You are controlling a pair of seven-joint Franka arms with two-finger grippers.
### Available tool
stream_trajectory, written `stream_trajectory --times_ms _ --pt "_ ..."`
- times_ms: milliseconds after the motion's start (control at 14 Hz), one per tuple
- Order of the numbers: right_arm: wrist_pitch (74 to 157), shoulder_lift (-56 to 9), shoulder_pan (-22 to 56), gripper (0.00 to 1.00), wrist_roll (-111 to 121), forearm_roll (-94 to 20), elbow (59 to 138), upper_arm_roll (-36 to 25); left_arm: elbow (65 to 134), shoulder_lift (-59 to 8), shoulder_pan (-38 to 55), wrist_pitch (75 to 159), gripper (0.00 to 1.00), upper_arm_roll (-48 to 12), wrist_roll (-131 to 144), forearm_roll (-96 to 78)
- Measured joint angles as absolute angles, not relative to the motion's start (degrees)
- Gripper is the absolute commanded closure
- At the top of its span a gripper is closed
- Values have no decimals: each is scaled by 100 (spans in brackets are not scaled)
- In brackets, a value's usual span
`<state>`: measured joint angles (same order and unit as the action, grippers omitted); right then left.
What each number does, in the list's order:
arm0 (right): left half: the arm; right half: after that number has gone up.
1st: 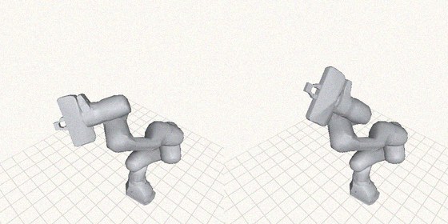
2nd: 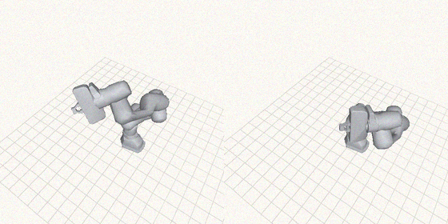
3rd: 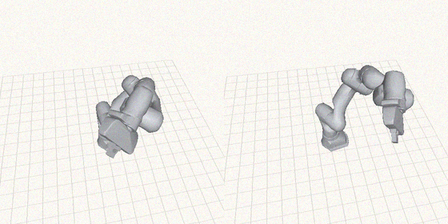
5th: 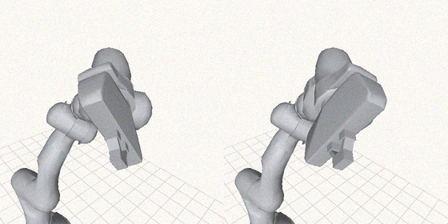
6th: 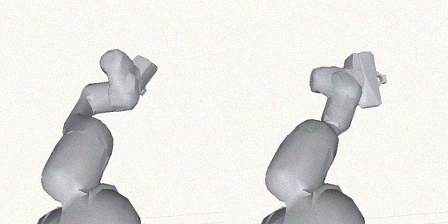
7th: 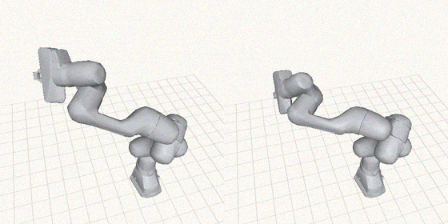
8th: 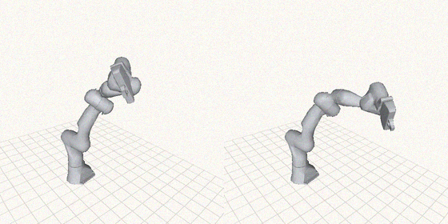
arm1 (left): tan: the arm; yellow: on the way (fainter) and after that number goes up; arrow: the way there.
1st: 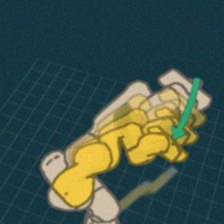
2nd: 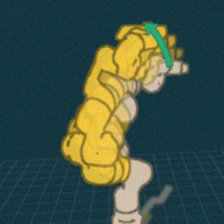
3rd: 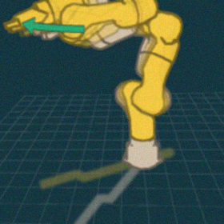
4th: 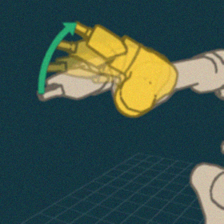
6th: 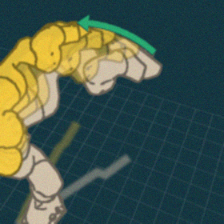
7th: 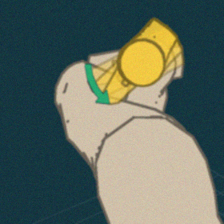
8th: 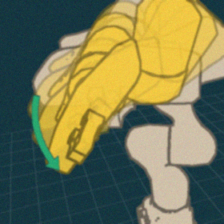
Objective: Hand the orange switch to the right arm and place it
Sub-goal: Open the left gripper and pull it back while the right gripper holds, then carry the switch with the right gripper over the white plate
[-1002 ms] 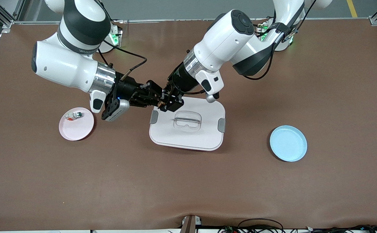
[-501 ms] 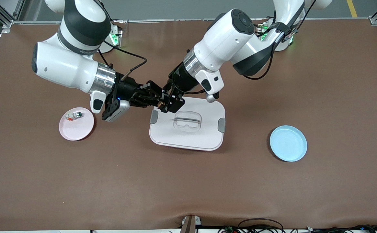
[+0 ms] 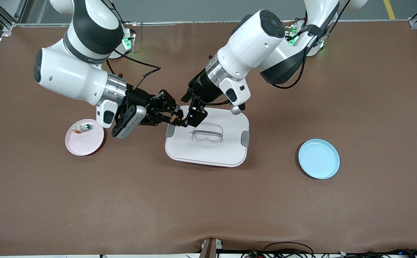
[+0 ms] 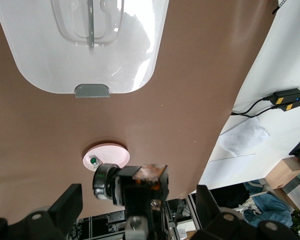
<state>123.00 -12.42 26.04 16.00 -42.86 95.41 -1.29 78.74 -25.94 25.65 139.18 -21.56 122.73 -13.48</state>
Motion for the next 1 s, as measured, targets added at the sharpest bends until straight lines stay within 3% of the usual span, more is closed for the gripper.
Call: stream_trajectory --times_ms 358,1002 --pt "11765 -1378 2441 100 2450 -2874 9578 -174 8043 -2387 2404 13893 0 -2160 12273 -1348" --pt "11280 -1714 1617 100 4612 -1110 9812 -215 9441 -1393 2144 13655 0 -2169 12025 -1348"
